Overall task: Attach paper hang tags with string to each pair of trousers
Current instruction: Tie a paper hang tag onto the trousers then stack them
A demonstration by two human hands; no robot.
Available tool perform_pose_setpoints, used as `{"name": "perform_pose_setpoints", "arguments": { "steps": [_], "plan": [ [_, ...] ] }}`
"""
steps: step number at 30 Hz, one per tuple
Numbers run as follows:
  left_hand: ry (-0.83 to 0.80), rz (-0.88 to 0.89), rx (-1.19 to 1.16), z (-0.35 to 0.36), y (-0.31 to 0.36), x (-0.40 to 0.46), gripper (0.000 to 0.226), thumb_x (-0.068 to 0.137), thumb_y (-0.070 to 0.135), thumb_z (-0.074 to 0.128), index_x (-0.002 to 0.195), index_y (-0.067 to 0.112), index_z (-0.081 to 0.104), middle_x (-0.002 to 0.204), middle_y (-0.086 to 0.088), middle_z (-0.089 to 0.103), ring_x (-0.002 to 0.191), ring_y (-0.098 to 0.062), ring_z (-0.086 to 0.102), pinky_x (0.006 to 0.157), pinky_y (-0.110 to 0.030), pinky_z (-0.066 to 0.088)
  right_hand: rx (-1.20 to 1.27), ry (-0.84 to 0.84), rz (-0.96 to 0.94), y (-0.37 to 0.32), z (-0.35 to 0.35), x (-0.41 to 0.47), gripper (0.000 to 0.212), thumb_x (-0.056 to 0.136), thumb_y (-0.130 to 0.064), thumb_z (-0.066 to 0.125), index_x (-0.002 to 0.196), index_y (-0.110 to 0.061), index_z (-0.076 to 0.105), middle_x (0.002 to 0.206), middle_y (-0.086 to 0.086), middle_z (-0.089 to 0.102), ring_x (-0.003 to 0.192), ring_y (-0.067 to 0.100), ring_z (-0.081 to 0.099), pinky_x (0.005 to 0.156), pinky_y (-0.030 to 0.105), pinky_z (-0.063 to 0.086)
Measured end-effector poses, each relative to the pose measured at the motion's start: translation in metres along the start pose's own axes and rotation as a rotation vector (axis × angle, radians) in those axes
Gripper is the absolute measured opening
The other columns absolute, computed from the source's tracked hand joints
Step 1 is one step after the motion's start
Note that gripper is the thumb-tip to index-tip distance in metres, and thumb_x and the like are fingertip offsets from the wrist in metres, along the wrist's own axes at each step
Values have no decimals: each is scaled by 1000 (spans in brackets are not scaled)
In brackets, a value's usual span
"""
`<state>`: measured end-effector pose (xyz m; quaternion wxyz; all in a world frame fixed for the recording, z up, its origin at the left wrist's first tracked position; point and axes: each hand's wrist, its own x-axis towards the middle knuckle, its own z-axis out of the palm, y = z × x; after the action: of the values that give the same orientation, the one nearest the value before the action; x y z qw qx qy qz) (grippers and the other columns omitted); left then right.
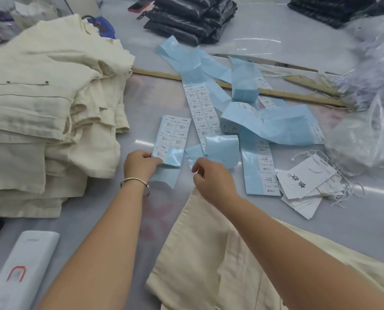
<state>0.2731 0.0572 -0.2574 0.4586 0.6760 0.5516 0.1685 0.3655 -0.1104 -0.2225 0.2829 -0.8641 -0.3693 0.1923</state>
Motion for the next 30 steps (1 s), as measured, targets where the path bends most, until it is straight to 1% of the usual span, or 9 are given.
{"name": "perform_pose_setpoints", "arguments": {
  "steps": [3,6,9,15,19,22,24,27,30],
  "plan": [
    [-23,-51,-208,-10,0,-5,13,74,7,70,64,15,64,66,-6,64,59,-18,57,51,-21,37,110,99,-54,-16,-5,20,16,86,-9,51,95,-18,60,82,-5,60,73,15,53,65,29,42],
    [-110,-124,-637,-15,3,-23,17,81,-1,58,69,11,58,63,-3,68,51,-8,63,45,-17,45,238,118,-53,-28,-3,33,8,87,-13,59,90,-20,58,77,-7,57,71,13,53,67,29,43],
    [-268,-159,-979,-17,2,-39,20,83,-9,52,74,8,54,66,-5,68,55,-10,63,50,-18,52,226,153,-65,-32,7,31,14,85,-29,66,95,-22,59,94,-3,57,86,15,54,76,32,45],
    [-530,7,-829,-16,-15,-47,45,69,-6,56,111,9,61,86,-4,71,74,-13,67,58,-20,54,266,56,-134,-27,10,23,24,83,-24,72,106,-19,67,110,-1,62,103,17,55,89,34,44],
    [-502,76,-744,-2,-23,-49,43,81,-11,53,114,13,65,102,-8,73,91,-19,70,71,-26,57,54,27,-172,-21,3,27,26,84,-32,70,110,-30,70,117,-10,64,115,15,52,98,41,39],
    [-448,109,-736,6,-24,-52,44,76,-10,55,102,20,74,99,-5,74,92,-18,69,76,-25,57,47,78,-240,-19,3,26,24,80,-39,74,104,-34,73,109,-14,67,108,13,53,94,33,34],
    [-443,126,-726,8,-24,-53,45,74,-10,55,107,15,72,98,-2,74,91,-14,69,74,-22,55,83,176,-289,-20,6,24,22,76,-36,79,98,-31,77,100,-12,69,100,15,56,90,29,32],
    [-422,123,-705,9,-23,-57,43,71,-3,59,108,15,70,96,-1,74,88,-13,68,73,-23,54,130,282,-365,-21,7,20,19,70,-28,84,89,-25,79,88,-7,71,87,20,60,87,44,42],
    [-435,117,-725,7,-19,-61,44,75,2,57,117,14,66,108,-7,72,100,-21,67,85,-35,55,45,389,-472,-19,10,18,16,70,-25,84,85,-23,80,84,-4,70,81,25,61,80,48,45]
  ]
}}
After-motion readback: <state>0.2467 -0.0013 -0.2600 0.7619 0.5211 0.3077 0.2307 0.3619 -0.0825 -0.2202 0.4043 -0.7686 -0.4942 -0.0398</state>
